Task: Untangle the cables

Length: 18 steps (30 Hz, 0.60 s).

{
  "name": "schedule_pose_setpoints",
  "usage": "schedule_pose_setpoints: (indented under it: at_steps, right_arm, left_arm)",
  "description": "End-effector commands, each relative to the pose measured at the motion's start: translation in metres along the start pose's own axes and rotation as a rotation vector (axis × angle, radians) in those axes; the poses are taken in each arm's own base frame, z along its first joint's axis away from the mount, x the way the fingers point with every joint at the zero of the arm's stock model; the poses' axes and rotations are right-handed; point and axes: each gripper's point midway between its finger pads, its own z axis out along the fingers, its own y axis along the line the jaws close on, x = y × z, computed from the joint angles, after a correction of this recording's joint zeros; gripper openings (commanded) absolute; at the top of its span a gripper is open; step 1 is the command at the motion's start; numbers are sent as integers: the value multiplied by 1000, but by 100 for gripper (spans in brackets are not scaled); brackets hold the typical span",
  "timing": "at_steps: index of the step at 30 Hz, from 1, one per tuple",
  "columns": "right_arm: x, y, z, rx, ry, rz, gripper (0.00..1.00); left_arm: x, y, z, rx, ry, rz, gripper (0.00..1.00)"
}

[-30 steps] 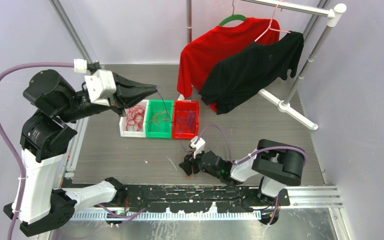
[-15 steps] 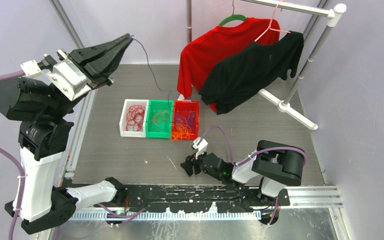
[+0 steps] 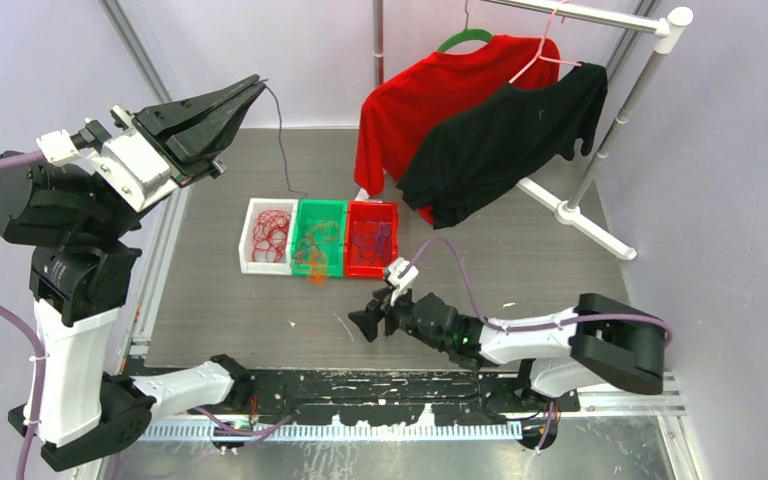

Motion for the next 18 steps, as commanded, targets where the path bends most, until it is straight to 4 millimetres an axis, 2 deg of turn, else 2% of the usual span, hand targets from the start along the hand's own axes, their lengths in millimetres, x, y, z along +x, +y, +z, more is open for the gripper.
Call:
schedule_pose_setpoints:
  at_steps: [1, 4, 8, 11, 14, 16, 18]
  right_arm:
    - [-66, 33, 3, -88, -103, -55, 82]
    - [-88, 49, 7, -137, -126, -87, 84]
    - [-97, 63, 21, -172, -125, -118, 84]
    - [-95, 63, 31, -159, -126, -122, 81]
    - [-85, 57, 38, -134, -111, -119, 77]
    - [-79, 51, 37, -115, -120, -102, 76]
    - [-82, 48, 30, -110, -146, -82, 76]
  left_arm:
    - [-20, 2, -5, 7, -47, 23, 0]
    - [-25, 1, -6, 12, -55, 17, 0]
    - [-32, 3, -7, 12, -70, 17, 0]
    - [-35, 3, -8, 15, -78, 11, 0]
    - [-38, 2, -9, 24, -87, 8, 0]
    - [-38, 1, -8, 26, -87, 2, 0]
    - [-37, 0, -9, 29, -85, -3, 0]
